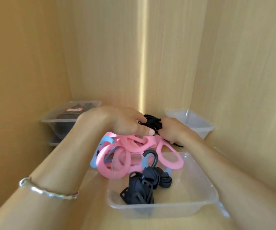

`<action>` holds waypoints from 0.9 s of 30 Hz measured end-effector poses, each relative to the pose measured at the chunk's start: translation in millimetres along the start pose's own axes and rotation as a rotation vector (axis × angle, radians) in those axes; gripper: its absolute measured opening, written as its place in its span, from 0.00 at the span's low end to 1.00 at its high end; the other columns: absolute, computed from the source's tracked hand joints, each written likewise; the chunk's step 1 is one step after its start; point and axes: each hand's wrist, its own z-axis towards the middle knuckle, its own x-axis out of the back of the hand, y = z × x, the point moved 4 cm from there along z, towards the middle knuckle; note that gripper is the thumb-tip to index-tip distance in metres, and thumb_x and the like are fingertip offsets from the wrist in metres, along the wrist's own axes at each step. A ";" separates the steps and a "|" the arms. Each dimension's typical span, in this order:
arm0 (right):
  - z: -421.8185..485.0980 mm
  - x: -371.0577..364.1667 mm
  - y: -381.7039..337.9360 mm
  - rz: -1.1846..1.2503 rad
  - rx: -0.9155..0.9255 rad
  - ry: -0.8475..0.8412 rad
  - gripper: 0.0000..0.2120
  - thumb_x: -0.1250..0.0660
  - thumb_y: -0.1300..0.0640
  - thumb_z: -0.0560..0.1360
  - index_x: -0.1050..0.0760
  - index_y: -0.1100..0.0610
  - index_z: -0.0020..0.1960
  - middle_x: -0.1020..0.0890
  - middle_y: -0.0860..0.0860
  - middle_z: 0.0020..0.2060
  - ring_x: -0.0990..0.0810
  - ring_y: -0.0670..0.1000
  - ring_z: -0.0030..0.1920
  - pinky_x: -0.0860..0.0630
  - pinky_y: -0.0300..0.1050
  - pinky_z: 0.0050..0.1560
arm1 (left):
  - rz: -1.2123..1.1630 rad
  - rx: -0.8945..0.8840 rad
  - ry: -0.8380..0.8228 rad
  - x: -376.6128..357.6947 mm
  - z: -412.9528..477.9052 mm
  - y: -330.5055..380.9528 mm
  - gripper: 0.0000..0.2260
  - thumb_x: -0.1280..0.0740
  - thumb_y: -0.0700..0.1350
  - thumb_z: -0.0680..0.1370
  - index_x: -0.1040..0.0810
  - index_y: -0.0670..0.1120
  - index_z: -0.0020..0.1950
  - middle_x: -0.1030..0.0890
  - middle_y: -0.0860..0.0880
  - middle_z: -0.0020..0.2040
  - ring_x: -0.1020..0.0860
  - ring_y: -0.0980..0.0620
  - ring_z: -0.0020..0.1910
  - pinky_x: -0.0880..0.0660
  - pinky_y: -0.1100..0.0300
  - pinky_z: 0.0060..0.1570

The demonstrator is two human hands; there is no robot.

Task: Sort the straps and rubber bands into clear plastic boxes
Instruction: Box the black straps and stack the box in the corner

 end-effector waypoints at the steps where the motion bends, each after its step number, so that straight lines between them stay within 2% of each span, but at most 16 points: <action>1: 1.6 2.3 -0.5 0.025 0.009 0.037 0.10 0.42 0.66 0.74 0.23 0.64 0.50 0.19 0.59 0.43 0.21 0.58 0.37 0.22 0.52 0.36 | -0.009 0.003 -0.019 -1.0 1.6 -2.6 0.25 0.39 0.63 0.77 0.31 0.53 0.71 0.26 0.54 0.66 0.27 0.53 0.64 0.33 0.60 0.62; 4: 10.7 12.3 -6.1 0.045 0.108 0.238 0.16 0.42 0.66 0.74 0.22 0.62 0.58 0.20 0.57 0.50 0.21 0.59 0.50 0.21 0.55 0.49 | 0.020 -0.017 -0.041 -2.6 5.4 -2.3 0.20 0.40 0.60 0.79 0.26 0.48 0.65 0.22 0.50 0.61 0.24 0.50 0.59 0.30 0.58 0.58; 6: 17.5 14.3 -12.4 -0.035 0.116 0.215 0.15 0.40 0.65 0.75 0.24 0.62 0.61 0.24 0.58 0.57 0.23 0.58 0.56 0.23 0.52 0.53 | 0.074 -0.012 -0.042 -4.0 8.9 -0.1 0.19 0.42 0.57 0.81 0.26 0.46 0.64 0.22 0.48 0.62 0.24 0.48 0.59 0.30 0.58 0.55; 8: 25.9 10.4 -14.4 -0.156 0.036 0.077 0.04 0.37 0.62 0.75 0.25 0.61 0.49 0.23 0.57 0.48 0.22 0.57 0.48 0.25 0.46 0.40 | 0.105 -0.003 -0.036 -4.1 9.6 4.1 0.20 0.43 0.57 0.81 0.28 0.47 0.68 0.25 0.48 0.65 0.27 0.48 0.62 0.33 0.60 0.52; 9: 29.5 7.6 -15.5 -0.229 -0.001 0.020 0.03 0.37 0.61 0.75 0.28 0.59 0.43 0.23 0.56 0.42 0.22 0.55 0.41 0.28 0.44 0.34 | 0.104 -0.001 -0.031 -3.6 9.1 5.8 0.21 0.43 0.57 0.81 0.31 0.47 0.70 0.27 0.48 0.68 0.28 0.48 0.65 0.35 0.60 0.52; 10: 32.6 4.5 -17.3 -0.293 -0.018 -0.021 0.06 0.37 0.60 0.75 0.30 0.58 0.40 0.24 0.54 0.37 0.24 0.54 0.36 0.30 0.42 0.30 | 0.089 -0.001 -0.025 -2.8 8.2 7.2 0.22 0.43 0.57 0.81 0.33 0.47 0.72 0.29 0.48 0.70 0.30 0.48 0.67 0.36 0.61 0.53; 14: 39.2 -3.7 -18.1 -0.360 0.002 -0.058 0.12 0.39 0.61 0.75 0.33 0.56 0.33 0.26 0.52 0.33 0.26 0.54 0.36 0.29 0.44 0.35 | 0.031 0.005 -0.017 0.3 7.7 8.8 0.24 0.43 0.57 0.81 0.36 0.47 0.75 0.32 0.49 0.72 0.31 0.48 0.69 0.35 0.59 0.59; 16: 33.2 -0.2 -17.3 -0.256 0.031 -0.006 0.12 0.39 0.61 0.74 0.34 0.56 0.32 0.27 0.51 0.31 0.28 0.52 0.32 0.32 0.43 0.31 | 0.042 -0.001 -0.011 -1.3 8.2 7.1 0.24 0.42 0.56 0.81 0.35 0.48 0.75 0.31 0.49 0.72 0.31 0.48 0.68 0.34 0.58 0.62; 19: 19.8 13.6 -17.2 -0.030 0.080 0.126 0.10 0.36 0.59 0.74 0.31 0.56 0.34 0.25 0.51 0.31 0.28 0.52 0.32 0.35 0.42 0.29 | 0.025 -0.013 0.058 -2.8 15.9 2.4 0.21 0.41 0.54 0.81 0.31 0.47 0.71 0.24 0.49 0.65 0.26 0.48 0.62 0.30 0.54 0.62; 21: 11.3 31.1 -20.7 0.108 0.121 0.252 0.09 0.35 0.59 0.74 0.30 0.54 0.35 0.24 0.50 0.31 0.27 0.50 0.32 0.34 0.41 0.28 | 0.000 -0.003 0.187 1.0 18.6 -1.3 0.18 0.41 0.51 0.81 0.29 0.47 0.68 0.23 0.47 0.64 0.25 0.47 0.59 0.29 0.53 0.60; 23: 3.2 52.9 -22.7 0.293 0.150 0.376 0.08 0.33 0.59 0.73 0.28 0.55 0.37 0.24 0.50 0.30 0.26 0.50 0.31 0.32 0.40 0.27 | -0.017 0.023 0.376 9.6 16.4 -4.8 0.18 0.42 0.49 0.81 0.31 0.46 0.69 0.25 0.46 0.65 0.26 0.45 0.61 0.30 0.52 0.58; 25: -7.9 72.6 -23.9 0.509 0.171 0.410 0.05 0.32 0.57 0.74 0.24 0.59 0.42 0.24 0.50 0.29 0.26 0.49 0.28 0.30 0.40 0.27 | -0.086 0.029 0.546 16.4 11.6 -7.1 0.19 0.43 0.48 0.82 0.34 0.45 0.71 0.27 0.45 0.67 0.27 0.44 0.63 0.31 0.54 0.57; 27: -21.3 86.5 -25.4 0.642 0.192 0.378 0.06 0.32 0.55 0.75 0.23 0.58 0.45 0.25 0.48 0.25 0.28 0.47 0.24 0.30 0.39 0.27 | -0.216 -0.006 0.668 20.0 8.2 -8.2 0.19 0.42 0.50 0.82 0.35 0.44 0.71 0.28 0.44 0.67 0.27 0.45 0.64 0.32 0.54 0.57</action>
